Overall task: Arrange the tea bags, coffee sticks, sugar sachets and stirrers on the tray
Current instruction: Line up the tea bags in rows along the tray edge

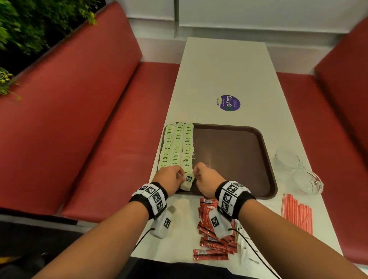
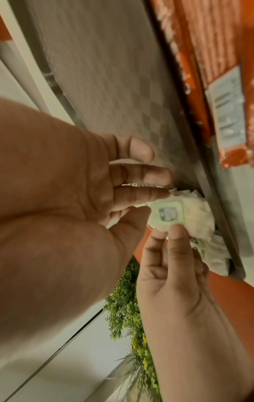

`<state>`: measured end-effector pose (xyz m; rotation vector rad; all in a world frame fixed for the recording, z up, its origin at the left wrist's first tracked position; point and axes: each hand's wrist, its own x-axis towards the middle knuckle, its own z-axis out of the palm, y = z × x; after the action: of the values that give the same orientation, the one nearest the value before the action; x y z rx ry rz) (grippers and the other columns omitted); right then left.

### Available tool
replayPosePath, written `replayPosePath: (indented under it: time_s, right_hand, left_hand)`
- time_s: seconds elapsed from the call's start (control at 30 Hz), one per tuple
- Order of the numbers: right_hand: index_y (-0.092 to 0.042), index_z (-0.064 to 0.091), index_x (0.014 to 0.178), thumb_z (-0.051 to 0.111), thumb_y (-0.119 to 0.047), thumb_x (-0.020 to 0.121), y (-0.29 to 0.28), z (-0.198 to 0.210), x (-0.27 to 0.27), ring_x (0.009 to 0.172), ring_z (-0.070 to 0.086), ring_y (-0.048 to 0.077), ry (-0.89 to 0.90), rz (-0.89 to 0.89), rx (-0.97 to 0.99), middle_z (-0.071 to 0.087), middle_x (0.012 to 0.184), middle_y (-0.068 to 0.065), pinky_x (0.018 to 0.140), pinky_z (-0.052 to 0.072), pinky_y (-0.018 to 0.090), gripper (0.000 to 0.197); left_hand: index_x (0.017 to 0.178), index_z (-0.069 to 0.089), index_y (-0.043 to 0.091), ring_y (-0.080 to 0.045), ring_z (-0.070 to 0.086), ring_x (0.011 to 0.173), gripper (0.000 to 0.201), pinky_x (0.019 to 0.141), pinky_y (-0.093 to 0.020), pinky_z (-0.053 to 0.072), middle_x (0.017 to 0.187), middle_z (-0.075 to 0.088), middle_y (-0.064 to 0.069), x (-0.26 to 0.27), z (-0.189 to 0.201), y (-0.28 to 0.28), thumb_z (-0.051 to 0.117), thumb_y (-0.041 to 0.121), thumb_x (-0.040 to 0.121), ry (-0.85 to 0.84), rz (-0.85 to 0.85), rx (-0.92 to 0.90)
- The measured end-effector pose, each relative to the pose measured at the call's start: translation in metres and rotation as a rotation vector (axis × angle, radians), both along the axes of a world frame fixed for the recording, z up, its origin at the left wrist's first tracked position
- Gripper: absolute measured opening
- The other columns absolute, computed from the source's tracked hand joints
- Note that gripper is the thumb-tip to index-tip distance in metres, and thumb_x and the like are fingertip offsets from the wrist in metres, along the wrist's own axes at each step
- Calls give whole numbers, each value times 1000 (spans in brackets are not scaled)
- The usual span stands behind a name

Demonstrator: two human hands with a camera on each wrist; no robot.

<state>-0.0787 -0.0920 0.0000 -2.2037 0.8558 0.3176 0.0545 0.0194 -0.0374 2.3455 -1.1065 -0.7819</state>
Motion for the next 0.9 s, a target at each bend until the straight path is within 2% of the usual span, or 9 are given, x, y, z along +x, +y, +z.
replayPosePath:
  time_s: [0.07, 0.2, 0.3, 0.4, 0.53, 0.6, 0.7, 0.8, 0.9]
  right_hand:
    - [-20, 46, 108, 47, -6, 88, 0, -4, 2, 87, 63, 26, 7, 17, -1, 64, 96, 3, 79, 55, 41, 24]
    - [-18, 45, 112, 51, -9, 92, -3, -11, 5, 87, 61, 24, 5, 11, -42, 62, 96, 3, 75, 51, 34, 22]
    - [-17, 45, 113, 50, -8, 92, -3, -15, 6, 88, 62, 26, 3, 47, -35, 64, 99, 6, 78, 54, 37, 23]
    - [-15, 45, 120, 51, -7, 92, -4, -18, 5, 92, 63, 27, -13, 78, -43, 66, 107, 8, 83, 55, 40, 29]
    - [-15, 45, 126, 57, -15, 92, -6, -23, -2, 104, 63, 25, -27, 119, -55, 64, 119, 4, 90, 53, 39, 36]
    - [-16, 47, 126, 61, -21, 91, -8, -26, -7, 106, 61, 24, -11, 176, -95, 64, 120, 3, 91, 52, 37, 37]
    - [-19, 52, 124, 64, -26, 91, -11, -28, -15, 106, 61, 23, 38, 258, -152, 64, 119, 2, 92, 52, 38, 36]
    - [-21, 55, 122, 62, -28, 93, -16, -28, -23, 104, 61, 21, 53, 292, -172, 65, 117, 0, 91, 53, 37, 31]
    - [-22, 56, 120, 62, -27, 93, -19, -26, -32, 101, 62, 19, 53, 305, -152, 66, 112, -2, 90, 53, 36, 29]
  left_hand:
    - [93, 61, 31, -10, 63, 75, 9, 74, -31, 55, 79, 67, 12, -4, -2, 2, 68, 27, 88, -48, 17, 9]
    - [96, 54, 31, -12, 57, 81, 27, 76, -31, 49, 89, 57, 11, -8, -4, 6, 76, 28, 81, -112, 32, -18]
    - [94, 61, 29, -16, 59, 90, 19, 81, -32, 48, 98, 56, 8, -12, -6, 7, 76, 29, 82, -163, -57, 40]
    - [102, 68, 28, -16, 60, 96, 16, 85, -32, 49, 104, 58, 5, -14, -5, 7, 70, 34, 87, -209, -102, 70]
    - [106, 68, 29, -14, 58, 95, 16, 79, -27, 43, 101, 60, 8, -14, 8, 17, 62, 29, 92, -231, -73, 26]
    - [104, 69, 29, -13, 58, 93, 14, 78, -27, 44, 100, 62, 10, -13, 15, 31, 61, 28, 93, -240, -137, 65]
    - [112, 68, 28, -14, 60, 100, 21, 85, -28, 48, 109, 65, 10, -15, 15, 56, 63, 34, 92, -220, -289, 238]
    - [114, 67, 27, -12, 60, 99, 29, 82, -26, 47, 110, 65, 11, -22, 5, 71, 63, 44, 91, -205, -284, 307]
    - [107, 68, 27, -13, 59, 96, 20, 80, -26, 47, 108, 63, 9, -31, 0, 74, 65, 36, 90, -210, -258, 322]
